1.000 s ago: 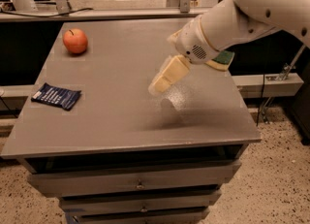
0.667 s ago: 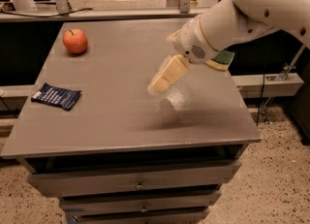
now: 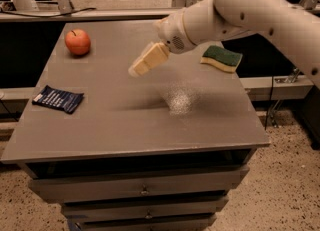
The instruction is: Pick apple
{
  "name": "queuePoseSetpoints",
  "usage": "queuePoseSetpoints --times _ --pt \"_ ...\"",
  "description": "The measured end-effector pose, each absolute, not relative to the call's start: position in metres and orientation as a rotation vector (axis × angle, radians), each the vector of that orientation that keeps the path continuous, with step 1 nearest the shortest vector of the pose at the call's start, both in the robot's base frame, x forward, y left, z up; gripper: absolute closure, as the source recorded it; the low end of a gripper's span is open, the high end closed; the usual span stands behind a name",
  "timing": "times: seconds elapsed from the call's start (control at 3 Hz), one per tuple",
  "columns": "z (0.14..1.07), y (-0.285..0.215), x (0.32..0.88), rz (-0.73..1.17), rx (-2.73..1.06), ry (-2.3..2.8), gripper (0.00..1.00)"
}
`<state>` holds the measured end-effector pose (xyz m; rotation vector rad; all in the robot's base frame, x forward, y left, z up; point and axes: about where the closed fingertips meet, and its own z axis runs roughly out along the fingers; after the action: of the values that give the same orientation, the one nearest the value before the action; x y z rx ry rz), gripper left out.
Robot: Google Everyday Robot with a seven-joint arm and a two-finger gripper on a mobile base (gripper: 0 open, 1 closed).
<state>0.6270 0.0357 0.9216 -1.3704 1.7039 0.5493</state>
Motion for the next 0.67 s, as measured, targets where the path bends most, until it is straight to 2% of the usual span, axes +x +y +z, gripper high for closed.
queuePoseSetpoints --times 0.67 --pt "0.927 0.107 0.716 0.594 -1.288 1.561 0.00"
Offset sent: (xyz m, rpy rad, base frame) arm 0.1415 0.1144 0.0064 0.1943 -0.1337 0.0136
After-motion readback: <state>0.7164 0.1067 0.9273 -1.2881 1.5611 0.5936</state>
